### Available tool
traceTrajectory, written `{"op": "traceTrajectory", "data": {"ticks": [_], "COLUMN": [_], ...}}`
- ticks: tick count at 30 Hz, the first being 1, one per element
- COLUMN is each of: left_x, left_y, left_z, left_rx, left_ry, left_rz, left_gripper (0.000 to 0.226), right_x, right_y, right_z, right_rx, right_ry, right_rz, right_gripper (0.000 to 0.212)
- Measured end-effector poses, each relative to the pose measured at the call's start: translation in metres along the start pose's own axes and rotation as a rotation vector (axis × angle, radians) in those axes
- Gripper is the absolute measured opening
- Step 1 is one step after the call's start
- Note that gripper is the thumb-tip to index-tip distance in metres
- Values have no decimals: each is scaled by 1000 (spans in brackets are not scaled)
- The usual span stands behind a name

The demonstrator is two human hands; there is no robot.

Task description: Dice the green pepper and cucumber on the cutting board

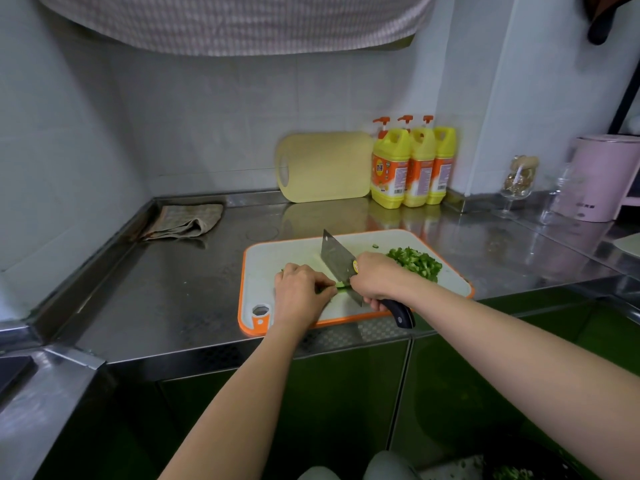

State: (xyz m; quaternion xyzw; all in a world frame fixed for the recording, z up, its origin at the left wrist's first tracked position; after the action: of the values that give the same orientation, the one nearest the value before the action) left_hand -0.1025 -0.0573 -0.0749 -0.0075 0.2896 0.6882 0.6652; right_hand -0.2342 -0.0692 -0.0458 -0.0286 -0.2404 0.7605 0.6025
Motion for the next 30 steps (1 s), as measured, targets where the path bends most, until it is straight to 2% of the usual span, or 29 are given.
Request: {"op": "traceTrajectory", "data": {"ticks": [8,16,18,22,27,30], "left_x": [1,0,0,1,1,1], "left_y": [2,1,0,0,0,-1], "left_z": [-1,-2,-2,0,0,-1], "left_rx": [-29,-40,-35,-11,1,12], "left_ry": [-10,8,14,26,11,11], "left_rz": [-21,-21,-17,-18,-17,-12], "left_gripper": [30,21,22,19,25,29], "right_x": [-4,7,5,-3,-8,-2], "right_y": [10,0,-3,-5,3,4], "right_z": [6,4,1,-5,0,10], "right_rx": [-175,-39,-25,-55,-196,-212], "right_ry": [129,-22,-21,24,96,83], "right_rz": [77,30,12,11,46,63], "right_gripper": [12,27,29,16,16,21]}}
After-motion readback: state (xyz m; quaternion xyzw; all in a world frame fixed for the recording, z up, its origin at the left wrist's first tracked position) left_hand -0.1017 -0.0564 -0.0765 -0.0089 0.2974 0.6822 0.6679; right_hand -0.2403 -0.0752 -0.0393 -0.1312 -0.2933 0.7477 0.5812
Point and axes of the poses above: each hand's wrist, its own x-axis away from the middle knuckle, its own z-axis out of the back of the hand, y = z × x, the point moved 8 cm from there along -x, towards the middle knuckle, and after that the axes turned 4 degrees about -y, right-handed, at the moved point
